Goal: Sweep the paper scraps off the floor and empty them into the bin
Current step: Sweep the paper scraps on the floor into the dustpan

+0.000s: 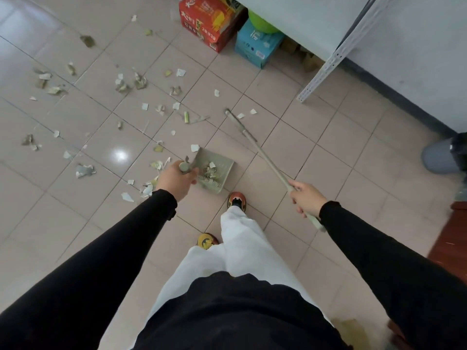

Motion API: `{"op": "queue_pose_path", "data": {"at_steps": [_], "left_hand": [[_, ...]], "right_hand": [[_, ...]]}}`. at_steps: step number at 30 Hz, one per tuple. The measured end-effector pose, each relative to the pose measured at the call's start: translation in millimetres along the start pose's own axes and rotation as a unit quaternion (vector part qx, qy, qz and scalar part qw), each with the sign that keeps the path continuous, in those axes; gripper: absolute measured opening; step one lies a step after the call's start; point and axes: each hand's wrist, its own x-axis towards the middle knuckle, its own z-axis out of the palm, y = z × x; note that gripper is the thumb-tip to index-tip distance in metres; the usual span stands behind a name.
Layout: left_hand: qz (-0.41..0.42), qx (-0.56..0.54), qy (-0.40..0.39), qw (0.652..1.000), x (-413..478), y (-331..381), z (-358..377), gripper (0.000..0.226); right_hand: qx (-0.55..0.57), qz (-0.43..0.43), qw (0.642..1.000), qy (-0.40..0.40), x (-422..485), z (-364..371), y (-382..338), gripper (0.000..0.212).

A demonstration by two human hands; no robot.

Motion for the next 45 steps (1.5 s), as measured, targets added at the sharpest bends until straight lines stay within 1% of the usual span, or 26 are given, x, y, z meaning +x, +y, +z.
{"op": "queue_pose_path", "data": {"at_steps": [4, 8, 12, 14, 17, 19, 20, 22, 24, 26, 28, 30, 33, 36, 39, 42, 45], "left_hand": [[0.002, 0.002, -0.011, 1.0, 34, 40, 4, 0.025], [0.002, 0.007, -0.013, 1.0, 70, 80, 13, 0.018], [-0.008, 0.024, -0.016, 1.0, 102, 111, 21, 0.025], [-0.015, 0.026, -0.02, 0.999, 115, 124, 24, 0.025], [-0.027, 0.03, -0.021, 0.999, 131, 141, 23, 0.024], [-0.034, 0.028, -0.022, 0.999, 138, 149, 21, 0.025], [-0.037, 0.028, -0.022, 0.999, 140, 152, 20, 0.024], [-0.038, 0.032, -0.023, 0.999, 141, 157, 19, 0.024], [-0.038, 0.034, -0.023, 0.998, 141, 160, 18, 0.023], [-0.04, 0.037, -0.021, 0.998, 139, 159, 17, 0.023], [-0.039, 0.04, -0.021, 0.998, 137, 157, 17, 0.023], [-0.038, 0.039, -0.024, 0.998, 133, 155, 17, 0.021], [-0.036, 0.039, -0.027, 0.998, 127, 151, 17, 0.021], [-0.025, 0.048, -0.034, 0.998, 124, 142, 15, 0.023], [-0.015, 0.06, -0.037, 0.997, 118, 128, 10, 0.025], [-0.009, 0.055, -0.035, 0.998, 109, 105, -2, 0.026], [0.003, 0.049, -0.032, 0.998, 92, 71, -29, 0.026]], "right_hand": [[0.019, 0.0, 0.999, 0.03, 69, -30, -42, 0.055], [-0.004, 0.016, 0.999, 0.047, 137, -66, -85, 0.057], [-0.091, 0.018, 0.995, 0.046, 180, -89, -120, 0.057], [-0.131, 0.004, 0.991, 0.036, 188, -89, -131, 0.052], [-0.214, -0.011, 0.977, 0.011, 187, -79, -132, 0.047], [-0.245, -0.011, 0.969, -0.028, 173, -78, -122, 0.053], [-0.235, -0.009, 0.97, -0.058, 162, -82, -117, 0.054], [-0.182, -0.001, 0.979, -0.096, 136, -104, -102, 0.055], [-0.133, 0.014, 0.985, -0.11, 108, -127, -89, 0.056], [-0.114, 0.016, 0.986, -0.122, 81, -141, -81, 0.056], [-0.1, 0.014, 0.989, -0.108, 69, -141, -77, 0.054], [-0.087, 0.002, 0.993, -0.077, 73, -131, -83, 0.054], [-0.111, -0.011, 0.993, -0.043, 98, -105, -99, 0.054], [-0.132, 0.005, 0.988, -0.075, 111, -77, -109, 0.056], [-0.107, 0.02, 0.988, -0.106, 85, -63, -101, 0.056], [-0.05, 0.018, 0.995, -0.088, 37, -48, -76, 0.054], [0.009, 0.013, 0.998, -0.064, 1, -12, -60, 0.049]]}}
